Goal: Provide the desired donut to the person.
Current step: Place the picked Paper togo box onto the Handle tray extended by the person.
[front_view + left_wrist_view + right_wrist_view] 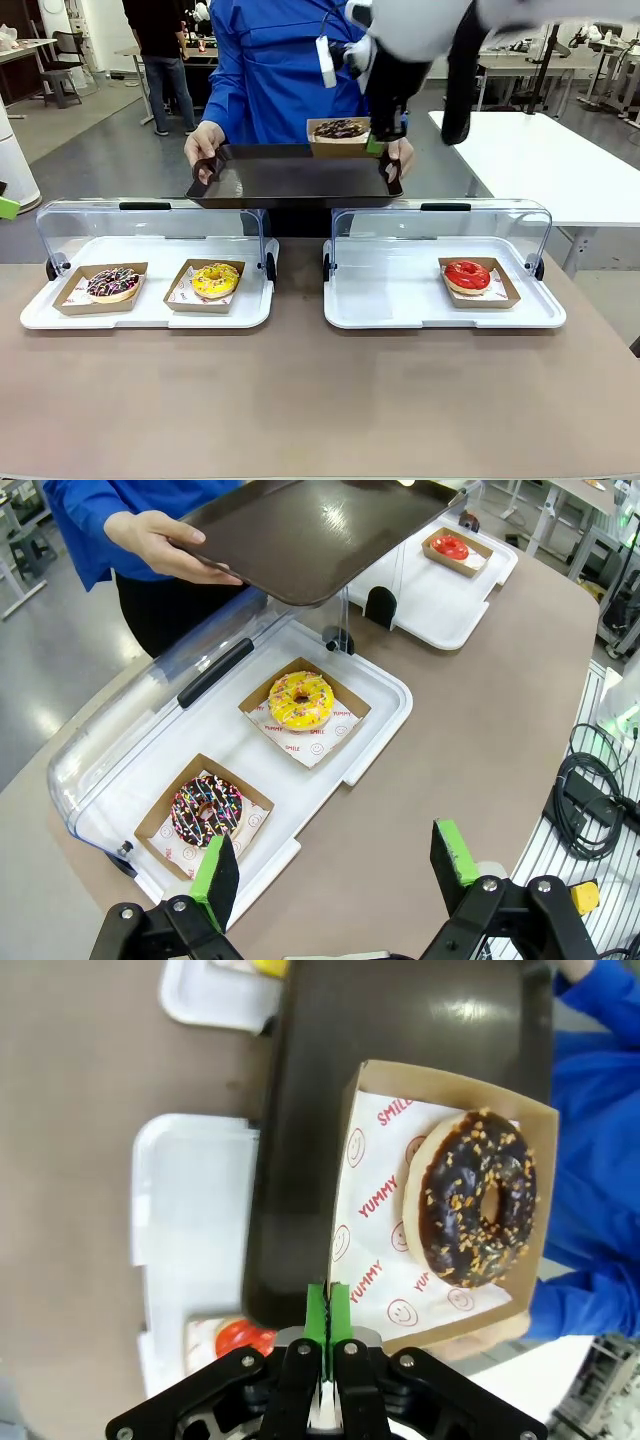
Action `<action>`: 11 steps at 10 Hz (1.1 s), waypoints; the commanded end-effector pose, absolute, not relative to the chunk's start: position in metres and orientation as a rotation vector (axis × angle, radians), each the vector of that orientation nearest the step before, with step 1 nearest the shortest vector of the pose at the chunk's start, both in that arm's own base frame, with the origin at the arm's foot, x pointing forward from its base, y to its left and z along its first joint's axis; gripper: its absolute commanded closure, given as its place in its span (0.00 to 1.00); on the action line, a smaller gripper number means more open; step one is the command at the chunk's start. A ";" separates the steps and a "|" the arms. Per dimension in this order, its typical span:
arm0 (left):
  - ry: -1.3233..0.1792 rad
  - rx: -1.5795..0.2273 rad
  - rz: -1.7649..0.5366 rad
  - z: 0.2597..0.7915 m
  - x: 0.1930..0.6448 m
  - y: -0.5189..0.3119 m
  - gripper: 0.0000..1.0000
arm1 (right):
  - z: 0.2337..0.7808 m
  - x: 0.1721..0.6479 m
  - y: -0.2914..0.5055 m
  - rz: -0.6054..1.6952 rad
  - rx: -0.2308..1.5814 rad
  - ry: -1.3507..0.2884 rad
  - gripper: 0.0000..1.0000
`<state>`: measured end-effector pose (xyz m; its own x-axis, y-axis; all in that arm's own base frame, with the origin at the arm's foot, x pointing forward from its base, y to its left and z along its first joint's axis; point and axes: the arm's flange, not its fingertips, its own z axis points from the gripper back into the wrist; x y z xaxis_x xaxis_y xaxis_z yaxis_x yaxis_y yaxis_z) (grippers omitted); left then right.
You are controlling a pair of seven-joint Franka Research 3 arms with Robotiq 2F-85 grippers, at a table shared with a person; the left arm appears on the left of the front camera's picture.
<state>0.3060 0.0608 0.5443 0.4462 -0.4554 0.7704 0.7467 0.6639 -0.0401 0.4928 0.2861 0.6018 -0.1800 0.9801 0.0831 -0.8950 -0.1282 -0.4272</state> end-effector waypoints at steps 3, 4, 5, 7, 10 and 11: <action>-0.813 -0.415 -0.764 0.544 0.307 0.062 0.00 | 0.556 0.540 0.291 1.637 -0.291 -0.439 0.99; -0.813 -0.415 -0.764 0.544 0.307 0.062 0.00 | 0.553 0.547 0.289 1.646 -0.248 -0.434 0.99; -0.813 -0.415 -0.764 0.544 0.307 0.062 0.00 | 0.553 0.549 0.288 1.623 -0.284 -0.445 0.99; -0.813 -0.415 -0.764 0.544 0.307 0.062 0.00 | 0.552 0.556 0.288 1.632 -0.261 -0.421 0.99; -0.813 -0.415 -0.764 0.544 0.307 0.062 0.00 | 0.556 0.558 0.288 1.631 -0.202 -0.435 0.00; -0.813 -0.415 -0.764 0.544 0.307 0.062 0.00 | 0.560 0.556 0.286 1.631 -0.198 -0.445 0.00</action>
<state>0.3059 0.0609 0.5443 0.4463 -0.4552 0.7704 0.7466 0.6641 -0.0401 0.5533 0.2868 0.5562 -0.1283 0.9869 0.0982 -0.9066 -0.0766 -0.4150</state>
